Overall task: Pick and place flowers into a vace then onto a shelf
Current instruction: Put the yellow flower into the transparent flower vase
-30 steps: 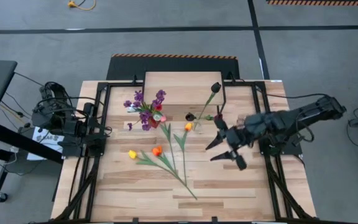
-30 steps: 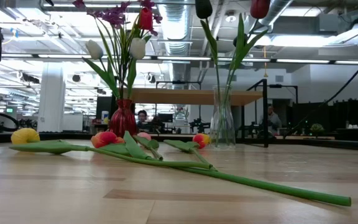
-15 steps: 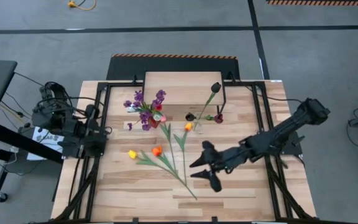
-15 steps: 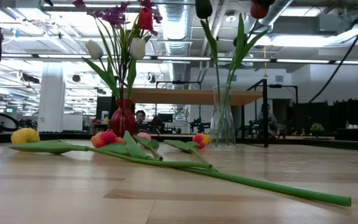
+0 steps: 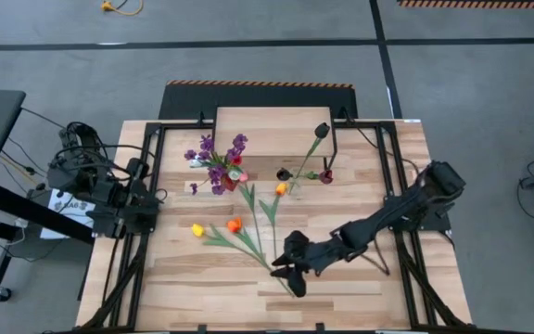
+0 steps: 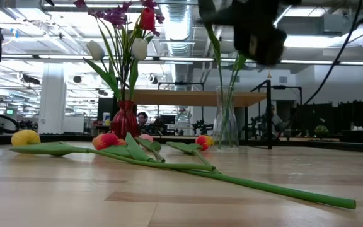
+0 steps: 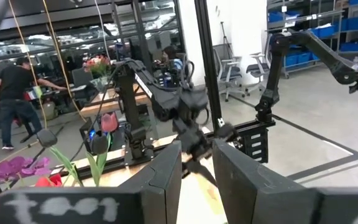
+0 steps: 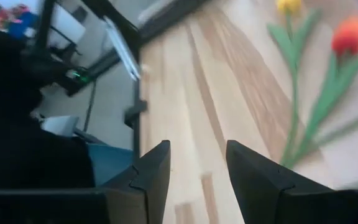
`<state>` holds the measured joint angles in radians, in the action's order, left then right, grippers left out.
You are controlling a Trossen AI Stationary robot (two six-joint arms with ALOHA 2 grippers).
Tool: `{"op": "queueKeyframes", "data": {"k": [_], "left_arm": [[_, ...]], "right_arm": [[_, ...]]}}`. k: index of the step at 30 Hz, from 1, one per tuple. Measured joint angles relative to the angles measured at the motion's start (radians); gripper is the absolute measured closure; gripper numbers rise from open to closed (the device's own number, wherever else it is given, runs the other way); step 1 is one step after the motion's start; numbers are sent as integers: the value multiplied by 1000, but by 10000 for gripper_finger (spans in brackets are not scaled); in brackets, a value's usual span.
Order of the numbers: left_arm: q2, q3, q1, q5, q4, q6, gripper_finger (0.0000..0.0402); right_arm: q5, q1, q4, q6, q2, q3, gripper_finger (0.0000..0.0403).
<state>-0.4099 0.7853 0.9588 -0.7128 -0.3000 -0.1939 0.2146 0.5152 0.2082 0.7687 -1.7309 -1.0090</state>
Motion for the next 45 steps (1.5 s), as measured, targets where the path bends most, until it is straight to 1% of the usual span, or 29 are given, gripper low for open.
{"op": "queueKeyframes", "data": {"k": [3, 7, 12, 16, 19, 23, 27, 32, 34, 37, 45], "left_arm": [[0, 0, 0, 0, 3, -2, 319], [0, 0, 0, 2, 3, 2, 319], [0, 0, 0, 43, -1, 21, 319], [0, 0, 0, 53, -1, 24, 319], [0, 0, 0, 53, -2, 32, 319], [0, 0, 0, 53, -7, 51, 319], [0, 0, 0, 53, -25, 62, 319], [0, 0, 0, 53, -34, 78, 319], [0, 0, 0, 53, -34, 83, 319], [0, 0, 0, 53, -34, 86, 319], [0, 0, 0, 53, -51, 95, 319]], "right_arm": [[-1, 0, 21, 71, -51, -3, 259], [2, 0, 23, 125, -99, -2, 262], [48, -5, 25, 133, -155, -1, 260], [53, -18, 102, 127, -222, -1, 257], [53, -31, 213, 116, -279, -3, 257], [51, -45, 262, 98, -362, -21, 261], [70, -52, 253, 68, -434, -69, 265], [86, -46, 189, -43, -498, -139, 266], [86, -41, 157, -56, -514, -172, 266], [102, -38, 117, -68, -518, -192, 268], [101, -38, 101, -85, -518, -192, 285]]}}
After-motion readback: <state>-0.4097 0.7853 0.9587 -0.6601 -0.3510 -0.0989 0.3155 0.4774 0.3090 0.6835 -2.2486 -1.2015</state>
